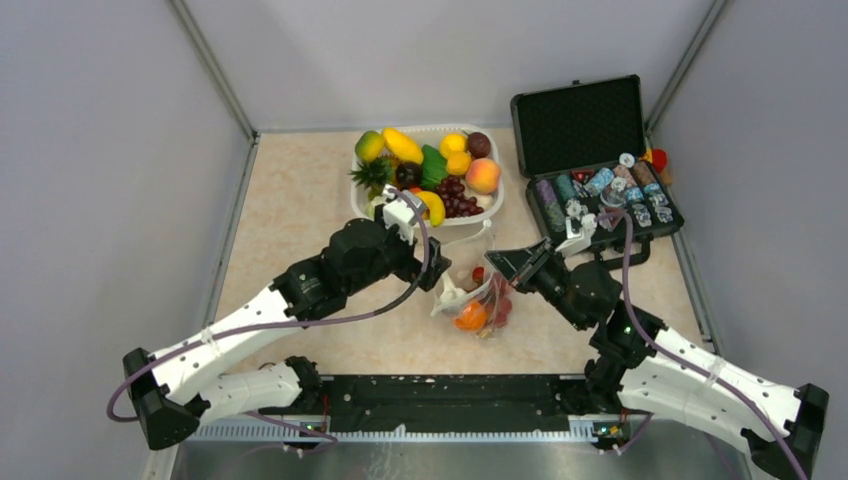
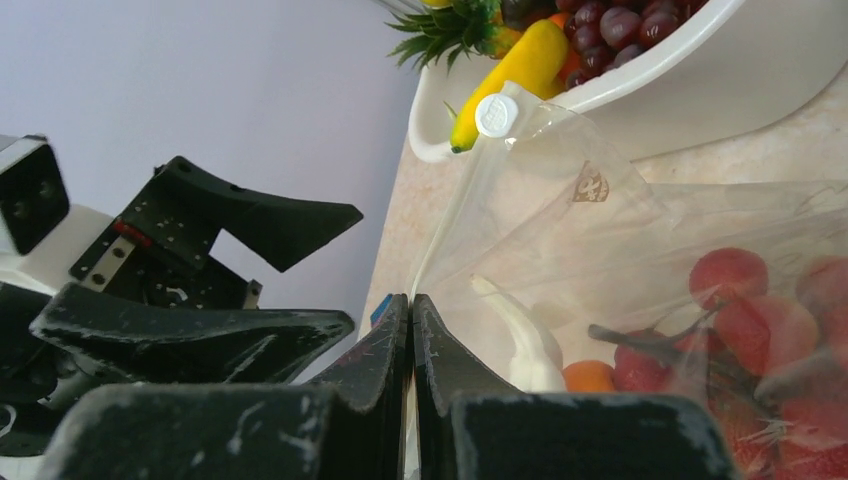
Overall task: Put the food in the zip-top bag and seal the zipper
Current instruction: Adjust the zipper food storage bag at the center of the board.
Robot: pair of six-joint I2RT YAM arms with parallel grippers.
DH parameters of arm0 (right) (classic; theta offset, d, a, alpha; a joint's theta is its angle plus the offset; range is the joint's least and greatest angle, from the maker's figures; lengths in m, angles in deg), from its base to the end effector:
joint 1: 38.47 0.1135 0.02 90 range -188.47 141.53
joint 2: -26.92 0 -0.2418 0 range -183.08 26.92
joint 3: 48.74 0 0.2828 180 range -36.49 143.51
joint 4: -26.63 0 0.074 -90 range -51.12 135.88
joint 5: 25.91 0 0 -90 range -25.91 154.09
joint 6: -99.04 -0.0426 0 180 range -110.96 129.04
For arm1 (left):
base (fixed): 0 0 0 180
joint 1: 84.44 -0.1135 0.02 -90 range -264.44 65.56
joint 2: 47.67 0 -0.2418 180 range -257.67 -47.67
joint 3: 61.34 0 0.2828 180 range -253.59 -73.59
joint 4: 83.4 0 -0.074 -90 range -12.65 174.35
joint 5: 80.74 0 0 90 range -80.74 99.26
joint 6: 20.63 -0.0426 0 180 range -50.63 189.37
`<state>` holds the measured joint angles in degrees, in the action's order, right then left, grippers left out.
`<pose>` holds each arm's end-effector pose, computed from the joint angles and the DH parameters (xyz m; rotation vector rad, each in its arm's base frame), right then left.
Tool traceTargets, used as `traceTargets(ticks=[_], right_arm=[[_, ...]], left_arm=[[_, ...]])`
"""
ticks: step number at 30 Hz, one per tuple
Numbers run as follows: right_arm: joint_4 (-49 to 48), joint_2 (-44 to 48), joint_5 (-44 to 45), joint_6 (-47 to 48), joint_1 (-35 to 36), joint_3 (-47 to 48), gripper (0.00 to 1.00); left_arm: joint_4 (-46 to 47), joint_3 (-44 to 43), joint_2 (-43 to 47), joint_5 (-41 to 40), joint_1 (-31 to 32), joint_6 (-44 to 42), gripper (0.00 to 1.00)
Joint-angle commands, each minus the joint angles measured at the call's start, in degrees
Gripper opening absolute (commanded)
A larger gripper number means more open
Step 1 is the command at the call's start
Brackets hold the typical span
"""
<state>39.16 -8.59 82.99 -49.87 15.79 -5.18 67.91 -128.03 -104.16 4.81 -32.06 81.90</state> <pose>0.1380 0.1682 0.2846 0.3450 1.7627 1.2075 0.1707 -0.2160 0.3283 0.6142 1.8547 -0.6906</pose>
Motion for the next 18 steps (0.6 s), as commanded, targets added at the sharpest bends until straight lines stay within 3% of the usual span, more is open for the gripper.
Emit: traceTargets(ticks=[1,7,9,14,16,18], right_arm=[[-3.48,-1.3,-1.96,0.89,0.24,3.49,0.0],[-3.53,-0.76,-1.83,0.58,0.23,3.46,0.0],[-3.53,-0.67,-1.71,0.59,0.29,3.41,0.0],[-3.52,-0.53,-1.64,0.33,0.23,3.08,0.0],[-3.25,-0.45,-1.67,0.25,0.28,3.08,0.0],[-2.82,-0.32,-1.41,0.21,0.28,3.14,0.0]], left_arm=[[-5.65,-1.19,-3.3,-5.02,0.09,2.6,0.99],[-7.2,-1.6,-5.79,-5.99,0.09,2.59,0.94],[-8.17,-1.98,-7.31,-5.52,0.09,2.91,0.8],[-6.06,-0.83,-8.97,-1.32,0.09,3.45,0.58],[-5.56,-0.97,-9.52,0.38,0.09,3.62,0.45],[-5.23,-1.38,-9.82,1.05,0.09,4.19,0.22]])
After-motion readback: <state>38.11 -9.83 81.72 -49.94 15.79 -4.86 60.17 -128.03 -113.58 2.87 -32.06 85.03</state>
